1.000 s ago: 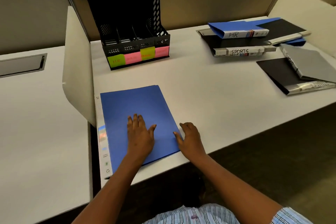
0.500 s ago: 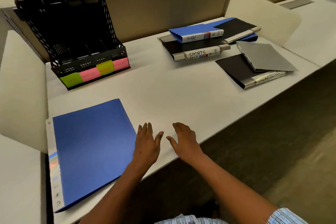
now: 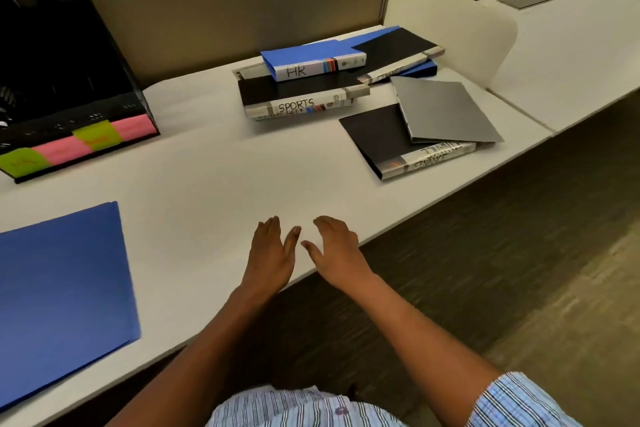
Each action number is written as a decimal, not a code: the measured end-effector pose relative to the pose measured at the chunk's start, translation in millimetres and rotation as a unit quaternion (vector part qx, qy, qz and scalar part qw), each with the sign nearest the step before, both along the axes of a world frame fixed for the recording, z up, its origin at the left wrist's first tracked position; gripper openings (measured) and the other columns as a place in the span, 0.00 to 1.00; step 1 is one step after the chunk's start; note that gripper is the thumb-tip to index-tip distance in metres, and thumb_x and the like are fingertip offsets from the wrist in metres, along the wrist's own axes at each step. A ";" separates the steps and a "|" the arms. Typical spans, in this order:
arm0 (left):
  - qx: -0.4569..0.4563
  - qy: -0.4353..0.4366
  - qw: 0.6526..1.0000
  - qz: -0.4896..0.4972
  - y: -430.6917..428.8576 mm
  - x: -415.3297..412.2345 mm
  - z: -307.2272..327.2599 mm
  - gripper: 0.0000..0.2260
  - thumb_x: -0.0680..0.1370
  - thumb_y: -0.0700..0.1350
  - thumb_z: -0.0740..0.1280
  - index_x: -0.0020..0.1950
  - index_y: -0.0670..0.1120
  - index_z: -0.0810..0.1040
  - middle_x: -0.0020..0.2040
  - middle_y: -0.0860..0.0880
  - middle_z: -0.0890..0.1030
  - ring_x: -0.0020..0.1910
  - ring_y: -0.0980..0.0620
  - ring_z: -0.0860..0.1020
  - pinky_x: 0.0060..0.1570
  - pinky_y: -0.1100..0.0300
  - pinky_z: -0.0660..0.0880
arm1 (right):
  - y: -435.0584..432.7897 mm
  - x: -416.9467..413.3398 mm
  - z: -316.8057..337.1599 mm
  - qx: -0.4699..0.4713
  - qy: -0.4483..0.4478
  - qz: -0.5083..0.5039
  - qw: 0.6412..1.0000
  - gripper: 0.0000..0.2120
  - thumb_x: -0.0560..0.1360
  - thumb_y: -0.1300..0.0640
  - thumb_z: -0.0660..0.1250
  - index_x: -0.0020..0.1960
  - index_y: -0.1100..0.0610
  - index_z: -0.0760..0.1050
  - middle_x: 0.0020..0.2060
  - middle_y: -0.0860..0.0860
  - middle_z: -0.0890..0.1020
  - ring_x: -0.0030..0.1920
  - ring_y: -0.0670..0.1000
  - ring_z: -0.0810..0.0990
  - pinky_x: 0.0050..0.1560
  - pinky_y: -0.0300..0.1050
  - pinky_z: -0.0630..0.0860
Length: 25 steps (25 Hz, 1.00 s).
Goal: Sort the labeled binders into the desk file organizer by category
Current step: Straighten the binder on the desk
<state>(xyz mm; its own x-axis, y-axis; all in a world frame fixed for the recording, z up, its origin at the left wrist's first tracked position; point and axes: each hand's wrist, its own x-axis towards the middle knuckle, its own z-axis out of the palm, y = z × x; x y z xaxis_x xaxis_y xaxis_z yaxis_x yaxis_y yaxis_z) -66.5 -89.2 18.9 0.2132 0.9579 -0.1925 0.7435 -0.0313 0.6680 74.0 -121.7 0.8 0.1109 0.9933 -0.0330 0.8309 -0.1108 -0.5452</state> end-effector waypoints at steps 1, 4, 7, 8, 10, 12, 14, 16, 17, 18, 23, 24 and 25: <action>-0.003 -0.001 1.000 -0.002 0.4 12.5 1.7 0.29 0.81 0.58 0.51 0.77 0.42 0.54 0.77 0.45 0.56 0.77 0.48 0.51 0.73 0.54 0.49 | 1.6 11.1 0.1 0.004 0.007 0.001 1.000 0.27 0.80 0.44 0.57 0.74 0.56 0.62 0.73 0.53 0.66 0.72 0.53 0.63 0.71 0.52 0.60; -0.004 -0.001 1.000 -0.007 14.5 40.2 0.2 0.29 0.81 0.58 0.51 0.77 0.43 0.55 0.77 0.45 0.57 0.77 0.48 0.52 0.73 0.54 0.50 | 15.1 33.9 -2.5 0.017 0.020 -0.012 1.000 0.26 0.80 0.44 0.58 0.74 0.56 0.62 0.72 0.53 0.67 0.72 0.52 0.63 0.71 0.52 0.60; -0.006 -0.022 1.000 -0.009 35.6 67.2 0.4 0.28 0.81 0.58 0.52 0.76 0.44 0.56 0.77 0.46 0.59 0.76 0.49 0.54 0.73 0.54 0.51 | 30.8 53.7 -2.9 0.023 0.027 -0.022 0.999 0.26 0.80 0.44 0.59 0.74 0.56 0.62 0.72 0.53 0.67 0.72 0.52 0.63 0.70 0.51 0.60; -0.004 -0.032 0.999 -0.011 46.5 79.6 0.6 0.28 0.81 0.58 0.52 0.76 0.44 0.57 0.77 0.46 0.59 0.76 0.49 0.55 0.73 0.54 0.51 | 37.1 62.8 -2.5 0.028 0.025 -0.026 0.999 0.26 0.80 0.45 0.59 0.74 0.56 0.62 0.72 0.53 0.67 0.72 0.52 0.63 0.70 0.51 0.60; 0.002 -0.047 0.999 -0.027 69.6 107.0 1.1 0.27 0.81 0.58 0.52 0.76 0.44 0.59 0.76 0.46 0.61 0.76 0.48 0.58 0.73 0.54 0.53 | 49.3 85.0 -0.2 0.037 0.017 -0.043 0.998 0.26 0.80 0.45 0.60 0.74 0.56 0.63 0.72 0.53 0.67 0.72 0.53 0.64 0.70 0.52 0.61; 0.006 -0.064 0.997 -0.046 89.2 133.9 5.4 0.26 0.81 0.57 0.53 0.75 0.44 0.61 0.75 0.45 0.64 0.74 0.47 0.62 0.72 0.54 0.57 | 60.2 109.3 5.6 0.038 0.003 -0.075 0.996 0.26 0.80 0.45 0.60 0.73 0.56 0.63 0.72 0.53 0.68 0.72 0.53 0.64 0.70 0.52 0.61; 0.009 -0.091 0.994 -0.061 105.6 156.3 10.5 0.25 0.81 0.56 0.55 0.73 0.43 0.64 0.73 0.44 0.68 0.71 0.47 0.66 0.69 0.55 0.61 | 71.0 132.4 13.5 0.031 -0.010 -0.110 0.993 0.25 0.80 0.45 0.60 0.73 0.55 0.63 0.72 0.52 0.68 0.71 0.53 0.65 0.70 0.51 0.62; 0.008 -0.113 0.990 -0.084 126.6 176.4 13.9 0.23 0.81 0.55 0.56 0.71 0.43 0.67 0.69 0.44 0.73 0.67 0.46 0.71 0.63 0.58 0.66 | 84.0 153.9 19.0 0.033 -0.008 -0.152 0.988 0.25 0.79 0.45 0.61 0.72 0.54 0.64 0.71 0.52 0.68 0.71 0.53 0.66 0.69 0.50 0.63; 0.003 -0.122 0.988 -0.093 137.5 186.2 14.0 0.22 0.81 0.54 0.56 0.70 0.43 0.69 0.67 0.44 0.75 0.65 0.46 0.73 0.59 0.60 0.67 | 89.4 163.5 19.8 0.036 -0.003 -0.171 0.985 0.24 0.79 0.45 0.61 0.72 0.54 0.65 0.71 0.52 0.69 0.71 0.52 0.66 0.69 0.50 0.63; -0.004 -0.131 0.987 -0.097 147.3 195.8 13.6 0.21 0.81 0.53 0.57 0.68 0.42 0.71 0.66 0.44 0.76 0.63 0.46 0.74 0.56 0.62 0.66 | 93.7 172.7 19.6 0.036 0.000 -0.186 0.982 0.24 0.79 0.46 0.62 0.72 0.54 0.65 0.71 0.52 0.68 0.71 0.52 0.65 0.69 0.50 0.63; -0.043 -0.154 0.982 -0.100 171.0 239.4 7.9 0.16 0.81 0.51 0.59 0.56 0.41 0.78 0.54 0.43 0.81 0.53 0.46 0.78 0.49 0.57 0.72 | 106.9 218.9 22.0 0.038 0.009 -0.232 0.972 0.23 0.78 0.48 0.64 0.69 0.57 0.68 0.67 0.54 0.72 0.68 0.54 0.68 0.65 0.53 0.66; -0.057 -0.157 0.981 -0.097 175.7 250.6 6.7 0.15 0.80 0.52 0.59 0.53 0.42 0.78 0.50 0.42 0.82 0.50 0.44 0.79 0.49 0.53 0.75 | 112.4 233.4 22.4 0.044 0.006 -0.251 0.967 0.22 0.78 0.48 0.65 0.68 0.57 0.69 0.66 0.54 0.73 0.67 0.55 0.69 0.63 0.55 0.67; -0.073 -0.156 0.981 -0.091 180.2 261.7 6.2 0.15 0.80 0.52 0.60 0.53 0.41 0.78 0.48 0.41 0.82 0.49 0.43 0.80 0.50 0.49 0.76 | 118.2 249.7 22.9 0.049 0.003 -0.270 0.962 0.22 0.77 0.48 0.65 0.67 0.58 0.70 0.64 0.55 0.74 0.66 0.56 0.70 0.62 0.55 0.67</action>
<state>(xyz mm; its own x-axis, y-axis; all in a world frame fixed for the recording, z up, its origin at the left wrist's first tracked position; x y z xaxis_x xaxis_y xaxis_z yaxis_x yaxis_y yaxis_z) 195.2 91.0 25.0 0.4487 0.8653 -0.2234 0.4939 -0.0318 0.8689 323.8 -3.5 23.7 0.6118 0.7890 0.0563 0.6634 -0.4730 -0.5799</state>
